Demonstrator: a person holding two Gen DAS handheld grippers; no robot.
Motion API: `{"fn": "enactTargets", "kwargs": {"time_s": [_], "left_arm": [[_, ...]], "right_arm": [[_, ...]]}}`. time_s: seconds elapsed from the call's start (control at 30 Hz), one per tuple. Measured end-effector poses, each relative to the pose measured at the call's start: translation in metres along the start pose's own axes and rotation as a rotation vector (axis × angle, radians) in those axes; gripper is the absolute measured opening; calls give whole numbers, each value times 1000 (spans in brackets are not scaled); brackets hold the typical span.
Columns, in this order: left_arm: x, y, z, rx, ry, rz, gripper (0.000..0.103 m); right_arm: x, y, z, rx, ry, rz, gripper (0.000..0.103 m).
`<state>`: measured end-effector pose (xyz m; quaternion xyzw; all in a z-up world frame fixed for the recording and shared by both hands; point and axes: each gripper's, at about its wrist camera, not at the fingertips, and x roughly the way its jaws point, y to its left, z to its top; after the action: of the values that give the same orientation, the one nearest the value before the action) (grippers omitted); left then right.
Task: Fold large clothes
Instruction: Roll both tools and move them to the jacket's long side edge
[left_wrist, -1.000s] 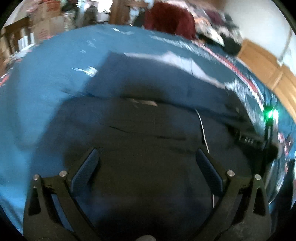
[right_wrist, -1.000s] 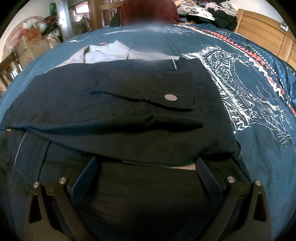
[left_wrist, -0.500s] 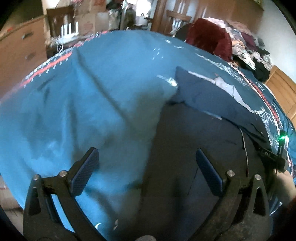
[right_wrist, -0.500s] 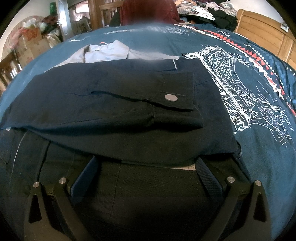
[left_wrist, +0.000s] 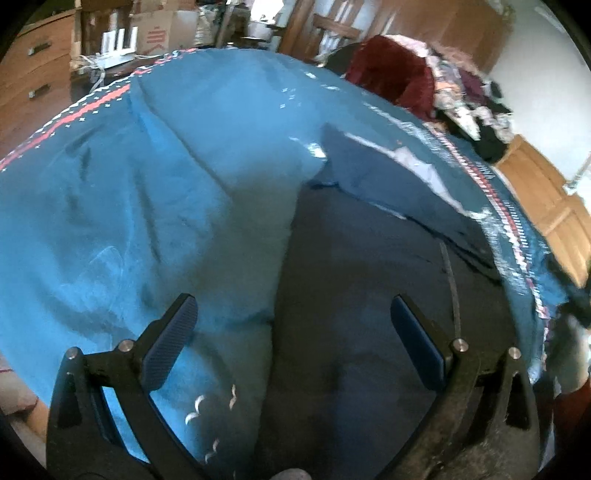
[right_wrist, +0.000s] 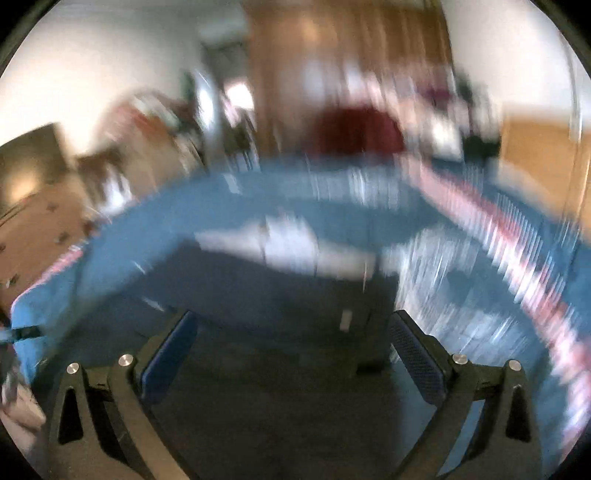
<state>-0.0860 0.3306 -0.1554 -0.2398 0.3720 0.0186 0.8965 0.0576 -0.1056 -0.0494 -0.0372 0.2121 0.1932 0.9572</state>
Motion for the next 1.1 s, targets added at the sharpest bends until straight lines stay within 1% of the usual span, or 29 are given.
{"fn": "enactTargets", "kwargs": {"time_s": [0.03,0.07,0.1,0.13,0.17,0.2,0.23,0.27,0.3,0.37,0.4,0.43,0.47,0.5,0.57,0.6,0.7,0.83,0.87,0.93,1.0,1.1], "left_arm": [[-5,1,-4,8,4,-28,102],[-6,2,-6,11,8,-45,102],[-7,6,-12,12,20,-70,102],[-6,6,-14,11,28,-75,102],[-5,10,-19,6,44,-82,102],[-2,15,-25,-8,67,-97,102],[0,17,-28,-19,79,-104,102],[2,21,-32,-33,96,-113,102],[6,25,-36,-48,113,-121,102],[8,27,-39,-57,135,-129,102],[9,27,-40,-55,140,-133,102],[8,26,-39,-51,143,-135,102],[9,24,-38,-45,152,-134,102],[9,23,-37,-44,158,-134,102],[7,22,-37,-39,164,-136,101],[7,21,-37,-34,165,-141,101],[9,23,-38,-31,175,-145,101],[12,25,-35,-38,189,-157,101],[11,25,-35,-36,190,-159,101],[10,25,-35,-30,195,-164,101],[8,27,-35,-34,194,-172,101],[6,32,-38,-50,192,-179,101]], "right_arm": [[-36,5,1,-48,-73,-14,103],[-57,6,-6,-47,-69,-21,103],[-63,3,-13,-19,-3,-4,103],[-59,-4,-30,41,156,59,103],[-55,-11,-49,85,278,96,103],[-55,-16,-71,107,350,89,102],[-54,-22,-90,122,404,76,102],[-52,-30,-109,158,470,74,100],[-51,-37,-123,207,509,88,97],[-45,-53,-155,368,588,207,94],[-41,-59,-169,418,622,232,91],[-36,-62,-180,455,645,256,85],[-29,-67,-193,516,678,301,78],[-22,-73,-206,572,717,322,74],[-11,-77,-230,653,800,365,73],[-8,-77,-238,662,833,368,73],[3,-80,-260,691,897,357,73],[21,-84,-284,751,950,364,74],[25,-81,-289,746,969,369,77],[31,-73,-302,720,1018,367,78],[31,-75,-307,720,1020,366,78],[34,-74,-300,682,1015,345,80]]}}
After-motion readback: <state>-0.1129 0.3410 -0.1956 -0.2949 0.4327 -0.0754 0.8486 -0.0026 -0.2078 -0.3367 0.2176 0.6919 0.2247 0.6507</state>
